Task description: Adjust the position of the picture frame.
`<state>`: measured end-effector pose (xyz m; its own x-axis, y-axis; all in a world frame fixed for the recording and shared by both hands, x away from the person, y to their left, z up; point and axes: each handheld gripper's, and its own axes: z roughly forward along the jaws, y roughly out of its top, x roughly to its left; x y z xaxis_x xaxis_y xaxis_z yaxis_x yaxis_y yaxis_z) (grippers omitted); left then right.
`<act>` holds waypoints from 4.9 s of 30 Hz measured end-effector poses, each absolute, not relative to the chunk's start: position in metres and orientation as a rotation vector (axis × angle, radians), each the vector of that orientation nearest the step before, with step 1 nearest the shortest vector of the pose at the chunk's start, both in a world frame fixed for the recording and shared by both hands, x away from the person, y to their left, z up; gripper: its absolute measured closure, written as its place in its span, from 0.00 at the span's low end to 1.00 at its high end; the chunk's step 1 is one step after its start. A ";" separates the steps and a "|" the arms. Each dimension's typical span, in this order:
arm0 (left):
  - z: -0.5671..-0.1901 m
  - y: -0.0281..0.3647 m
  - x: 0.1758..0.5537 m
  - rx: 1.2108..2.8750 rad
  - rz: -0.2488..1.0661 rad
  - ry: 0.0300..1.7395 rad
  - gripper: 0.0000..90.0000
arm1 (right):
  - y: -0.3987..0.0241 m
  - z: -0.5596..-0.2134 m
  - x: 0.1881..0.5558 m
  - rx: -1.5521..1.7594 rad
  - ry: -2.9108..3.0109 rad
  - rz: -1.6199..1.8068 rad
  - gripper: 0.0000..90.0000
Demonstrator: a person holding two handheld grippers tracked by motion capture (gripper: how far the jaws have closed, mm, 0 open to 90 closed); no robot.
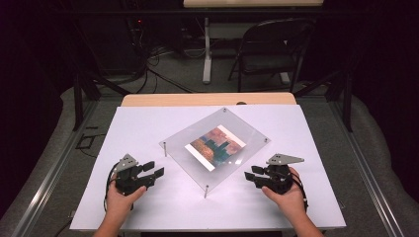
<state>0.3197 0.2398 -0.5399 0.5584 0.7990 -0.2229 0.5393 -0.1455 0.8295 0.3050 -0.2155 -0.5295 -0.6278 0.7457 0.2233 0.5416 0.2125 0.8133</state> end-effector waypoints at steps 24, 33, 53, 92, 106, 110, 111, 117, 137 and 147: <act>-0.556 0.219 0.391 1.924 0.404 1.091 0.71 | -0.220 -0.530 0.303 1.255 2.257 1.396 0.65; -0.562 0.210 0.402 1.964 0.393 1.076 0.80 | -0.227 -0.529 0.292 1.271 2.240 1.380 0.65; -0.553 0.211 0.404 1.973 0.355 1.087 0.93 | -0.200 -0.534 0.266 1.227 2.325 1.460 0.65; -0.524 0.207 0.357 1.931 0.256 1.013 0.93 | -0.132 -0.540 0.259 0.997 2.534 1.531 0.94; -0.517 0.204 0.343 1.934 0.274 0.976 0.94 | -0.148 -0.534 0.262 1.006 2.514 1.553 0.95; -0.516 0.203 0.337 1.935 0.260 0.967 0.94 | -0.157 -0.533 0.268 1.060 2.478 1.548 0.95; -0.516 0.202 0.335 1.932 0.254 0.968 0.95 | -0.161 -0.533 0.270 1.074 2.463 1.548 0.95; -0.517 0.199 0.328 1.927 0.228 0.963 0.95 | -0.173 -0.532 0.276 1.112 2.424 1.535 0.95; -0.519 0.179 0.304 1.954 0.177 0.900 0.95 | -0.201 -0.540 0.300 1.264 2.305 1.425 0.94; -0.525 0.181 0.311 1.944 0.187 0.947 0.95 | -0.197 -0.540 0.306 1.256 2.299 1.404 0.94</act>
<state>0.3108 0.1807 -0.5253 0.6909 0.6822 -0.2395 0.5401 -0.2667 0.7982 0.3061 -0.1968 -0.5404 -0.6311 0.7284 0.2666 0.5698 0.2022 0.7966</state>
